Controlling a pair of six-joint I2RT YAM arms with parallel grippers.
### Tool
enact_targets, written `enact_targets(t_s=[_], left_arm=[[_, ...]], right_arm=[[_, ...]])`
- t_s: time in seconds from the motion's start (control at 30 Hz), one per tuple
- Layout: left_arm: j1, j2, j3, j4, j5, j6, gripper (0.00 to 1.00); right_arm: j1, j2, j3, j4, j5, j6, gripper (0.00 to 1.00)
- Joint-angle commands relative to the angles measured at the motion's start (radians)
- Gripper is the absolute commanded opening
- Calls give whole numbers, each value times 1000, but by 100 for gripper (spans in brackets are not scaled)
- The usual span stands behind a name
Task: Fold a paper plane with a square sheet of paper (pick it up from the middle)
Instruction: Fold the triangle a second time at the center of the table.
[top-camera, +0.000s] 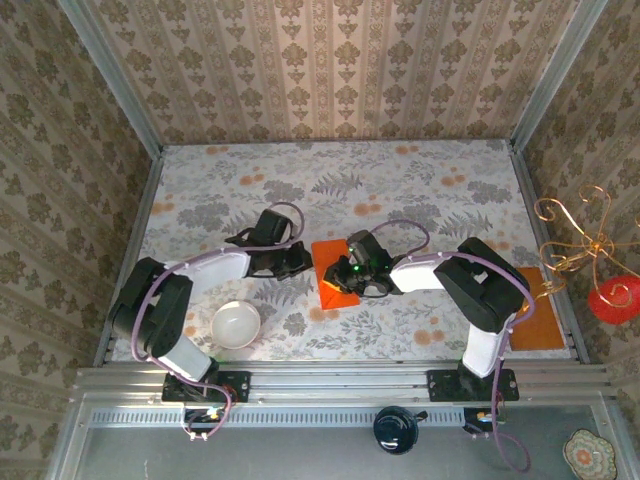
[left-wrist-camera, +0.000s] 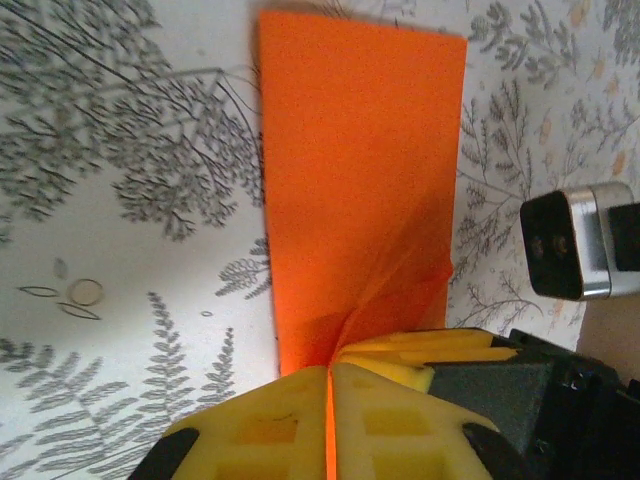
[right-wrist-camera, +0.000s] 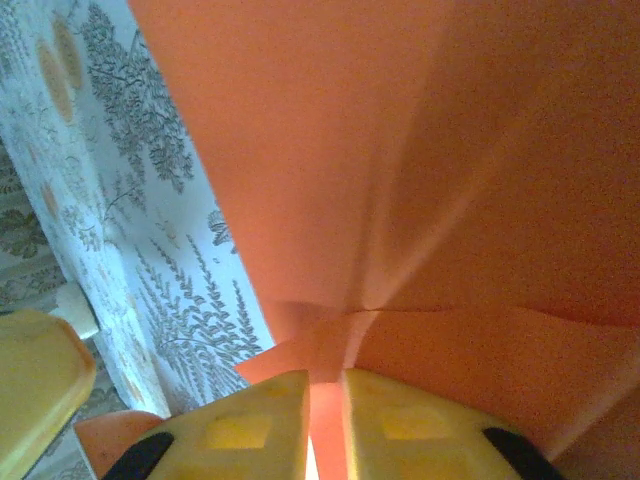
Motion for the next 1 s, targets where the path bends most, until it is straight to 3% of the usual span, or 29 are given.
enact_targets(t_s=[0.0, 0.3, 0.97], left_arm=[[-29, 31, 35, -2, 20, 4, 10], [-78, 109, 67, 15, 23, -7, 1], [-85, 183, 94, -74, -80, 28, 0]], right_arm=[[-3, 43, -30, -74, 41, 3, 14], [-4, 55, -34, -77, 36, 9, 0], [-9, 42, -42, -43, 8, 35, 1]])
